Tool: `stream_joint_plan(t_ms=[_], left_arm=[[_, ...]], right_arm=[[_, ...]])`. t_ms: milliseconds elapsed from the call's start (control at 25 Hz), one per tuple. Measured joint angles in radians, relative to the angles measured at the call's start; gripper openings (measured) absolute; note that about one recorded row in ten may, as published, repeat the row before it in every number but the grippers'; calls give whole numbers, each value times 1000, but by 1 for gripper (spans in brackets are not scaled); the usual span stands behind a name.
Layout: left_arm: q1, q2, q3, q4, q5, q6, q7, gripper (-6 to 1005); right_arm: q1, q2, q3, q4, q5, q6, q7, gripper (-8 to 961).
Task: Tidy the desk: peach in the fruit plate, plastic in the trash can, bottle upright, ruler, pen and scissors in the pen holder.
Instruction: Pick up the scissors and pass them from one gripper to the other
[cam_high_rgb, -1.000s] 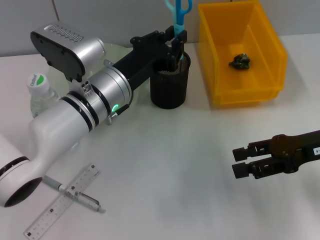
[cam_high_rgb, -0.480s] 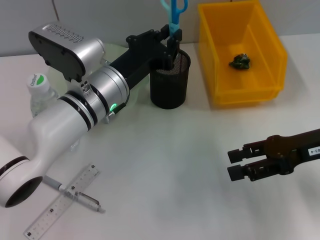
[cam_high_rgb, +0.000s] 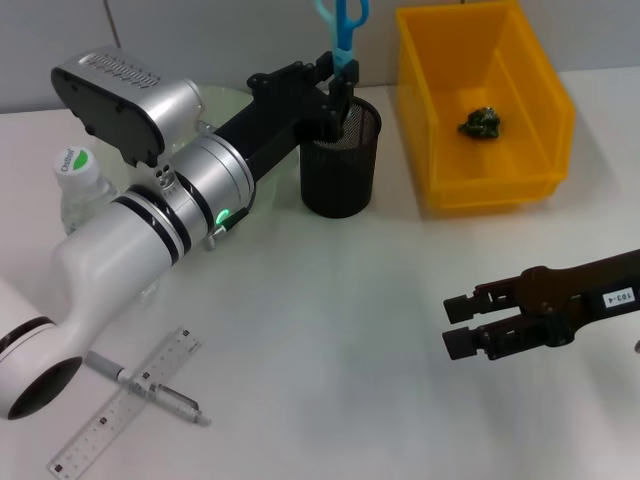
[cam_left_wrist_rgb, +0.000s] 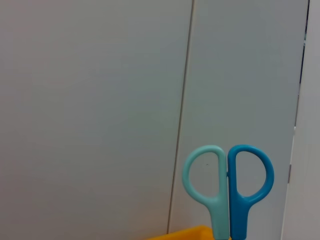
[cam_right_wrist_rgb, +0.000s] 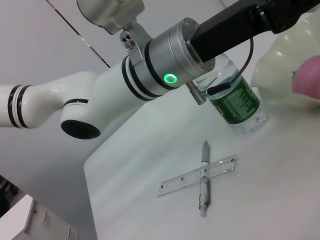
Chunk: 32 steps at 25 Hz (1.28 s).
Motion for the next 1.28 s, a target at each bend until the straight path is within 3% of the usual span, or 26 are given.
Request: stream_joint_plan(t_ms=[440,920,1040,1160,1200,1280], left_arm=[[22,0,1,8,0,92,-7,289],[57,0,18,15,12,94,-47,293],[116,4,38,50,58,104,-61,294],[116,4,38,50,58,104,-61,295],[155,6,40,89,140,107,-65,296],[165,8,39,100,172,107,-80,296]], right_arm=[[-3,3,1,-9,0,3,-17,764],[-10,2,10,-13,0,2,-35,763],[-17,0,13,-6,0,2,-36,763],[-20,-2,14,-7,1,2,-36,763],[-24,-3,14,-9,1,1,-36,763],[-26,-6,15,-11,1,1,-36,763]])
